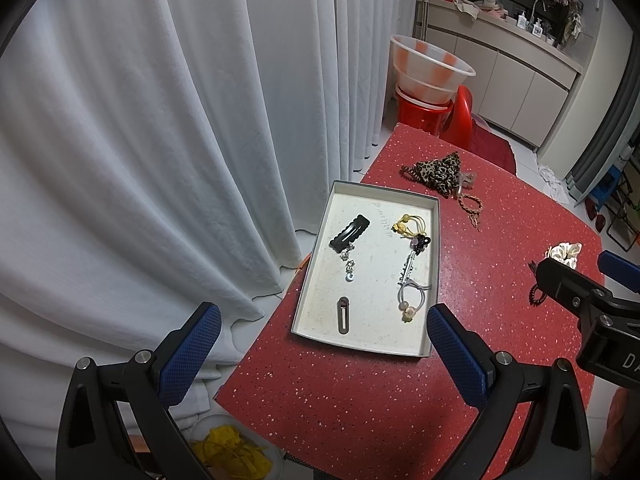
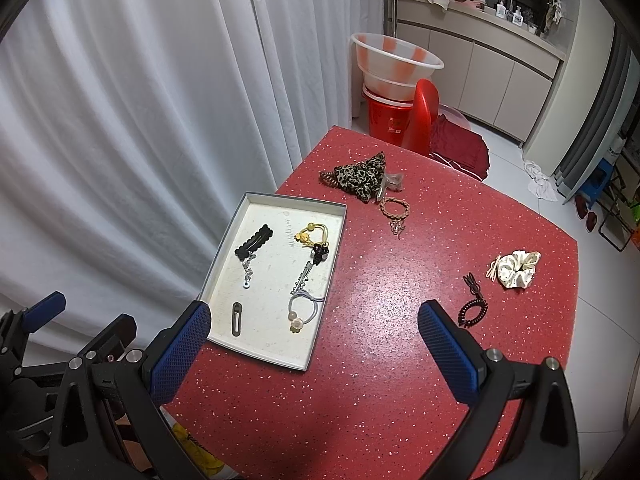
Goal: Organize jewelry
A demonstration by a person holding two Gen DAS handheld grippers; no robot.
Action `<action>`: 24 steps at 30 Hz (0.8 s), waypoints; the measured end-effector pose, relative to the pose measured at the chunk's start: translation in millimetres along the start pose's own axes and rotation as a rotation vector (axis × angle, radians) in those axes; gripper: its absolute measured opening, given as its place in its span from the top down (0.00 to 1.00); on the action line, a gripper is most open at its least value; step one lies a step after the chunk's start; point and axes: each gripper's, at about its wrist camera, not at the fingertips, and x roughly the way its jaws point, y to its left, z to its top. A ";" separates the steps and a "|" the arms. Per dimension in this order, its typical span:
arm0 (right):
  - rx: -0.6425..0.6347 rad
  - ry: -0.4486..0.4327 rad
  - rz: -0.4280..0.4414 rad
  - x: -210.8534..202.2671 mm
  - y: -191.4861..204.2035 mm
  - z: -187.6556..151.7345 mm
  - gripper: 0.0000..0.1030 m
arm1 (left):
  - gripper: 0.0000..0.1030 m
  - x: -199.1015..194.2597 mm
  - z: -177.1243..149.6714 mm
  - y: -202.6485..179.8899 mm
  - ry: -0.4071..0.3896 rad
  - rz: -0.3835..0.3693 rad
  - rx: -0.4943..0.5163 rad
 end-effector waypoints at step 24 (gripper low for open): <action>0.000 0.000 0.003 0.6 1.5 -0.7 0.00 | 0.00 1.2 -0.7 1.5 0.001 0.003 -0.002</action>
